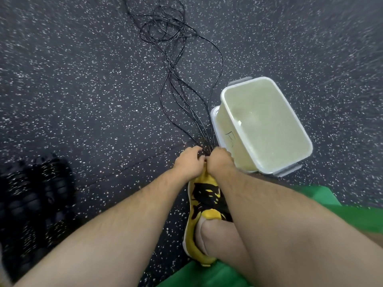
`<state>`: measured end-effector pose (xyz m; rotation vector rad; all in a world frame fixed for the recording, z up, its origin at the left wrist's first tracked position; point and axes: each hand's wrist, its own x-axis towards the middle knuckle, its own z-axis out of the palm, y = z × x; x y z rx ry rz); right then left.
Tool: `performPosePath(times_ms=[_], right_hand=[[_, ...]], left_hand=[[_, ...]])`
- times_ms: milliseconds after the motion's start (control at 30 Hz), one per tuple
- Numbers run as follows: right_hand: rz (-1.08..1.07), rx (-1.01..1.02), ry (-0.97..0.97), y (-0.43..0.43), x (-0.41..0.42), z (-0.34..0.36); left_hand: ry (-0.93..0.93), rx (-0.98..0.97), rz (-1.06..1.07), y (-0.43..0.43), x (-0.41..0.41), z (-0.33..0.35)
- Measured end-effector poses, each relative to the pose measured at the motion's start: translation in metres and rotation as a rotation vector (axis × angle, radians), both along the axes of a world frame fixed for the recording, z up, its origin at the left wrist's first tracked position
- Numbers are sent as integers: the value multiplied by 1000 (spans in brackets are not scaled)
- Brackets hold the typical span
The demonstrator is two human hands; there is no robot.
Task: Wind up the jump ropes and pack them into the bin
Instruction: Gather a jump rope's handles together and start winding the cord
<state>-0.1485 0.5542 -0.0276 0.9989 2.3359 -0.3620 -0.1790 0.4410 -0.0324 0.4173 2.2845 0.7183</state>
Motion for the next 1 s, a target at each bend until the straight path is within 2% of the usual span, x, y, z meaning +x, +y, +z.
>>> performPosePath(times_ms=[233,433,567,700,800,1000], right_hand=[[-6,24,-50,10,7,-3],[61,-24,76,14,15,2],[59,-60,53,26,9,18],[76,51,225,19,16,33],[136,124,366,14,18,52],[19,-47,634,-2,-11,97]], left_hand=[[-64,-15,30,4,6,-3],[-83,-12,25,8,9,2],[-69,-37,0,9,12,7],[-44,-17,21,11,15,14],[-56,73,75,13,17,31],[-238,398,348,16,12,97]])
